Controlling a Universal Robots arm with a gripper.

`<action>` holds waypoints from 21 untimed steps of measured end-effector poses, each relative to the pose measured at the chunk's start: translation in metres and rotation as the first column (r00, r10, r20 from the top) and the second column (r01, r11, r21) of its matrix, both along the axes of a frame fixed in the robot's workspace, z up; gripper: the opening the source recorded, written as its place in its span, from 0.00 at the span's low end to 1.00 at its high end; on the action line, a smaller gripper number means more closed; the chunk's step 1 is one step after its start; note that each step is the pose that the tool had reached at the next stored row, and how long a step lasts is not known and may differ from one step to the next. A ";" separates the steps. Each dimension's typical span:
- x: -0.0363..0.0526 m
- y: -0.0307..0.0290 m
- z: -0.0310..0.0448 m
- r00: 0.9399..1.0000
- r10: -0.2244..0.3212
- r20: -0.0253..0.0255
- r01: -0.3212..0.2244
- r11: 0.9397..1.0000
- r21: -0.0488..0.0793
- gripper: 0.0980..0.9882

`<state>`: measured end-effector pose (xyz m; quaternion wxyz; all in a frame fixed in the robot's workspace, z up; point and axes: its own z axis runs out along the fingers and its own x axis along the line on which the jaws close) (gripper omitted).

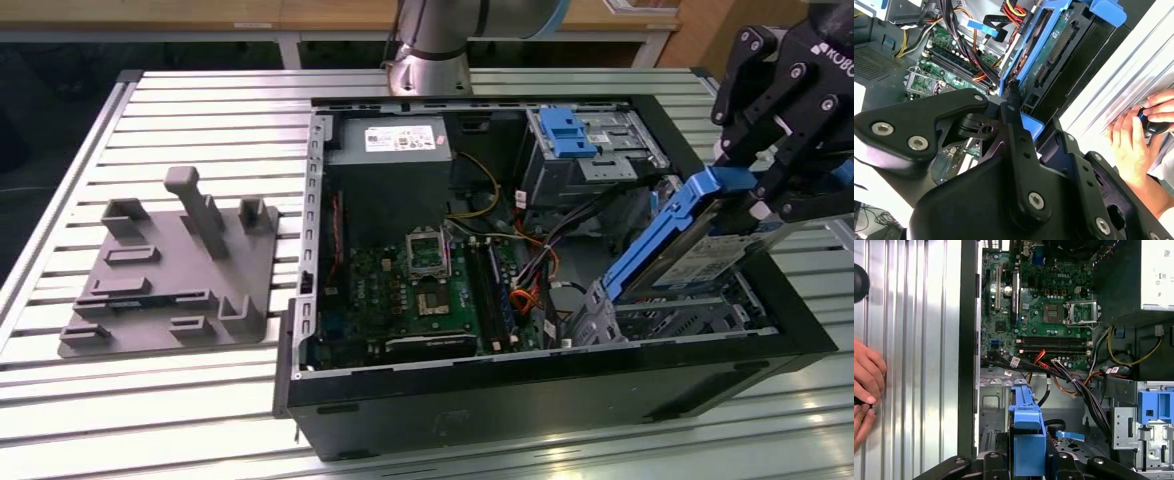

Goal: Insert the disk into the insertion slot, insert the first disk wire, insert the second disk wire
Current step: 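Insert the disk into the insertion slot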

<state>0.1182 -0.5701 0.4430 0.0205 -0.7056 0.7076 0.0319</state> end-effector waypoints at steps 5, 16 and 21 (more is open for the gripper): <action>-0.0001 0.0000 -0.0036 1.000 0.000 0.000 0.000 1.000 -0.002 0.30; -0.0001 0.0000 -0.0187 1.000 0.000 0.000 0.000 1.000 -0.002 0.30; -0.0001 0.0000 -0.0248 1.000 0.000 0.000 0.000 1.000 -0.002 0.30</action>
